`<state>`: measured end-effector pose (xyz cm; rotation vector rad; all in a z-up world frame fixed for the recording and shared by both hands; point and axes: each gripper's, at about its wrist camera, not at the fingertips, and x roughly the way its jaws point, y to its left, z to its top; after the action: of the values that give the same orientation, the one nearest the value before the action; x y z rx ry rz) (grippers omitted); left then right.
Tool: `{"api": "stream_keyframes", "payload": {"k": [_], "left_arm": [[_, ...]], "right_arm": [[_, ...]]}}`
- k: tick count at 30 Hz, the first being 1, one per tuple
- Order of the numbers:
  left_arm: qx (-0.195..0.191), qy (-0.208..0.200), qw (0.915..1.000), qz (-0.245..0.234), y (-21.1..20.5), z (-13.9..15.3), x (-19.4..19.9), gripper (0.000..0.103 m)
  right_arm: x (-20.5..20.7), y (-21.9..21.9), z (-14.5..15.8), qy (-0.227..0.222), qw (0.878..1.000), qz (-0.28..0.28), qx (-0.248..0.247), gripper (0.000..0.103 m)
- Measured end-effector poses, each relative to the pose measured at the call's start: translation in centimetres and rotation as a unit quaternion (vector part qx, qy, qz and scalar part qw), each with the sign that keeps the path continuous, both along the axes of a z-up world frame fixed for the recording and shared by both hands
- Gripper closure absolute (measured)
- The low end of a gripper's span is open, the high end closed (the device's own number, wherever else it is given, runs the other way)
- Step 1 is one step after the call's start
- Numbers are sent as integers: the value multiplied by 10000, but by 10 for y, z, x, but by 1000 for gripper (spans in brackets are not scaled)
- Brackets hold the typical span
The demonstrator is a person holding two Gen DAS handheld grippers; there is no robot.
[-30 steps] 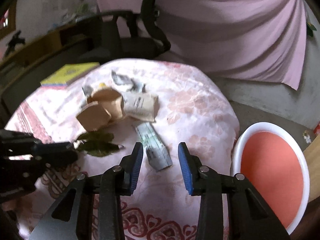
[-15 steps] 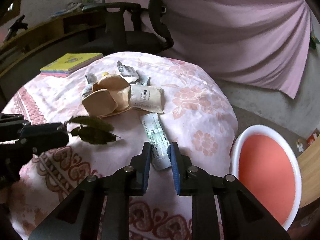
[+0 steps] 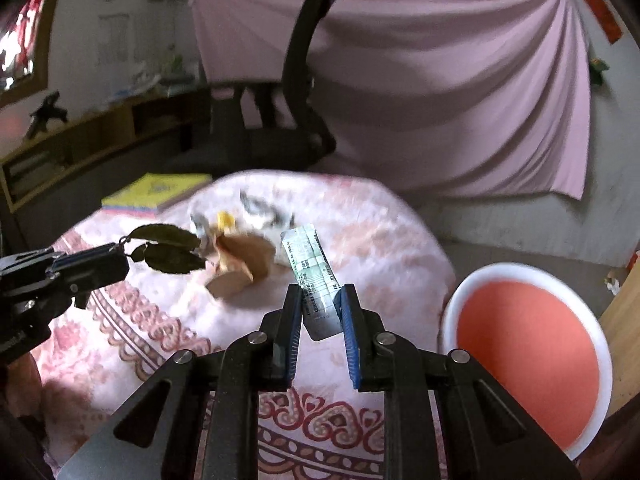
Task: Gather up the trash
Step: 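Carry both items over the red basin and open both tools to release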
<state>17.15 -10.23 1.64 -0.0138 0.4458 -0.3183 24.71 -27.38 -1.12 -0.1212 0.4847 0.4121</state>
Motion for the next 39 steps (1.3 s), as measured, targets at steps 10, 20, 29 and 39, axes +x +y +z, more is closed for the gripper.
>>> {"api": "stream_keyframes", "payload": {"k": [10, 20, 29, 39], "left_arm": [[-264, -783, 9965, -89, -32, 47, 10, 97], [-8, -1068, 9915, -741, -105, 70, 28, 97], [-126, -728, 9911, -1106, -149, 63, 56, 97], [-187, -75, 9903, -1376, -187, 47, 82, 96]], "right_arm": [[-24, -47, 35, -1206, 9837, -540, 1218, 85], [-36, -91, 49, -1932, 9585, -1315, 1633, 85], [-32, -135, 40, -1766, 9449, -2020, 1876, 84], [-22, -168, 22, -1227, 9372, -2566, 2017, 82]]}}
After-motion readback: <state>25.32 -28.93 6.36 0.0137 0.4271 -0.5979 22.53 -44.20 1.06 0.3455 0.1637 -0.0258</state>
